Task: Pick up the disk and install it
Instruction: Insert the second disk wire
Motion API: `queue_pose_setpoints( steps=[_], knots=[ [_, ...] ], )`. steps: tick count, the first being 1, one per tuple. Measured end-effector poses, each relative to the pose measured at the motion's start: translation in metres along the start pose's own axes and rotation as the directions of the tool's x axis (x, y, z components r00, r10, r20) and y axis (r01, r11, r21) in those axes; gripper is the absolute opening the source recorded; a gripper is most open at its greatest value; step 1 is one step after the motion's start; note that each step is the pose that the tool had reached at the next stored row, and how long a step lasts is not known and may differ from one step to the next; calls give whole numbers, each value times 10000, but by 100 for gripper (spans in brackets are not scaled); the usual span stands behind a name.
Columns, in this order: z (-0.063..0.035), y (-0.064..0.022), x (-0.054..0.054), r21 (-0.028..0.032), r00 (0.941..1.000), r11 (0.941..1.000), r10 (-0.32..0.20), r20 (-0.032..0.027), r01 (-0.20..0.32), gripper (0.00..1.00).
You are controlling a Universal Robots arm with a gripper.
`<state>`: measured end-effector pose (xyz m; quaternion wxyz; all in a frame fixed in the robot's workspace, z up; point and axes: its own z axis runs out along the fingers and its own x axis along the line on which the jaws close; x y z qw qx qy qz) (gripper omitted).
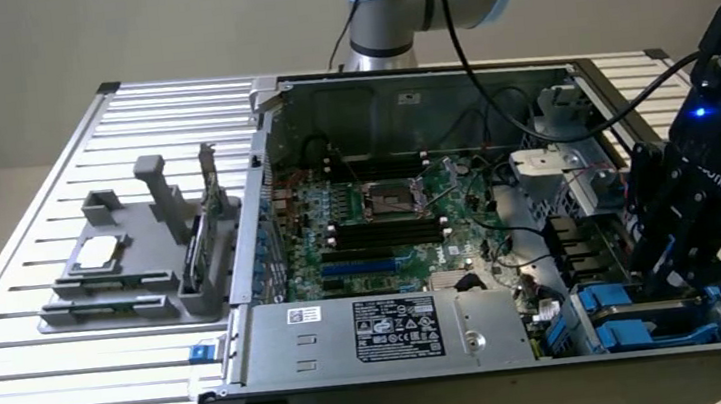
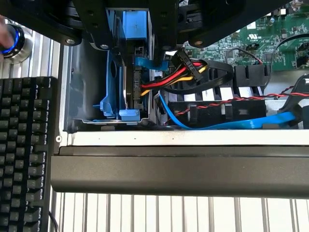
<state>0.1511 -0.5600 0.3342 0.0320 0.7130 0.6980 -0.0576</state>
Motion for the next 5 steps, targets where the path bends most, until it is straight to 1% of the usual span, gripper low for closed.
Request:
queue_pose_setpoints(
  steps=[5],
  knots=[
    [0, 0, 0, 1, 10000, 10000, 0, 0, 0, 36]
  ],
)
